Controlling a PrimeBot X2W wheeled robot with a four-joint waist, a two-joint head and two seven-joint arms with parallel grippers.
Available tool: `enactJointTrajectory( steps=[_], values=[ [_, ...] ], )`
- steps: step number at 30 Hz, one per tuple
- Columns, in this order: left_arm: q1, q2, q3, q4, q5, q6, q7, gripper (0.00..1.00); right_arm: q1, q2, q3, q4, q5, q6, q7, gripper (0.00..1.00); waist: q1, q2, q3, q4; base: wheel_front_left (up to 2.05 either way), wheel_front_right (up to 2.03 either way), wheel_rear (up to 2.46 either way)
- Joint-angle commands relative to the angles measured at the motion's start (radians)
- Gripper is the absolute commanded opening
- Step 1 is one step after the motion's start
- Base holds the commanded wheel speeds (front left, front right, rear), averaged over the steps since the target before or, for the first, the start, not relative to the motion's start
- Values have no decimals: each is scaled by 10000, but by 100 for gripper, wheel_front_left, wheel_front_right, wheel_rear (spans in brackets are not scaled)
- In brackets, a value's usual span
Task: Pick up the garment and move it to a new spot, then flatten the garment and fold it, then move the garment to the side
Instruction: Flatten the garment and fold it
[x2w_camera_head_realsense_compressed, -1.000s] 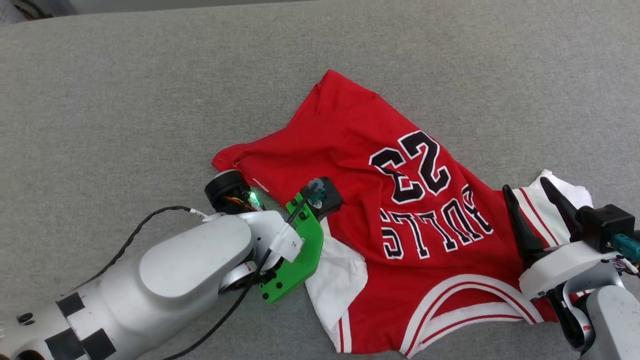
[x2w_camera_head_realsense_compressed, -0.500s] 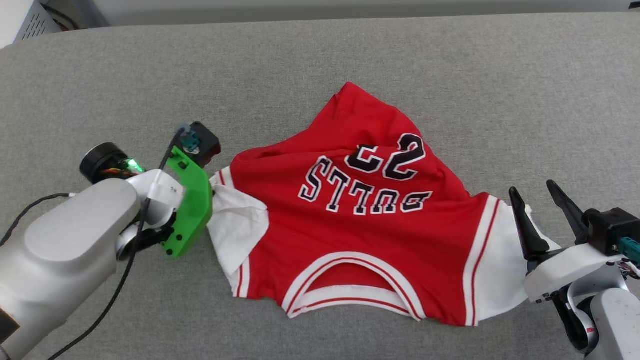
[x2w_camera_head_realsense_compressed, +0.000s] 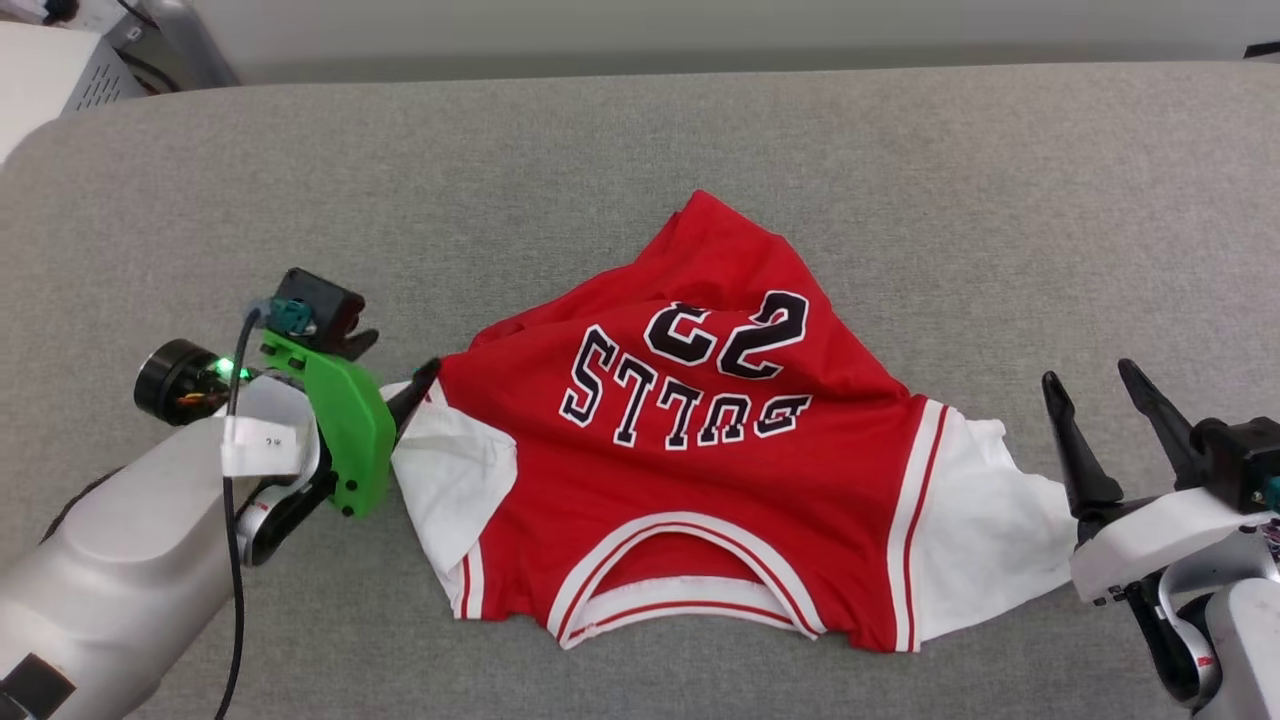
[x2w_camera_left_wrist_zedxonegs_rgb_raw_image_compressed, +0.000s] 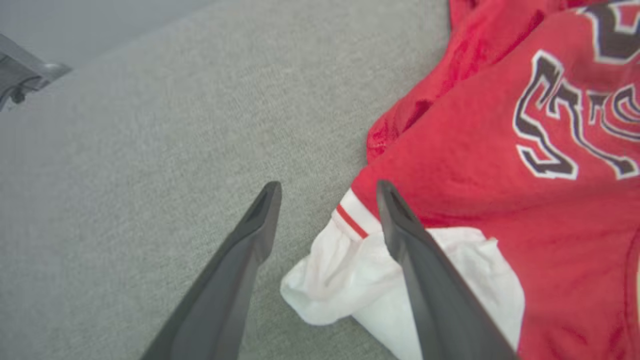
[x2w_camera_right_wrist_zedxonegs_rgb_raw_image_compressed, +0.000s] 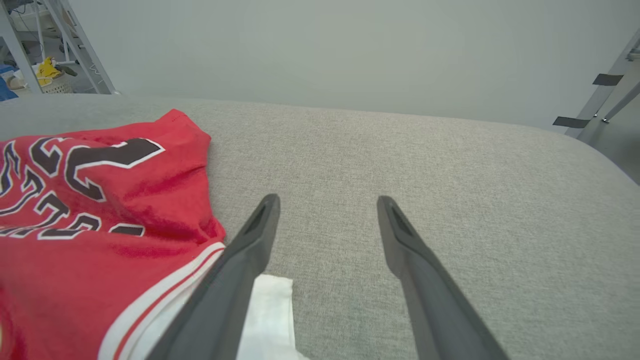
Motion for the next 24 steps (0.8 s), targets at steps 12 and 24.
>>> enactJointTrajectory(
  steps=[12, 24],
  values=[
    [1971, -414, 2070, -1856, 1342, 3069, -3314, 100, -1126, -1454, 84, -1051, 584, -7, 874, 100, 0, 0, -1016, 920, 0, 0, 0],
    [5287, -2142, 6279, -4816, 5372, 4388, -3323, 100, -4300, -3433, 2821, -1164, 3469, -7, 4913, 100, 0, 0, -480, 1653, 0, 0, 0]
  ],
)
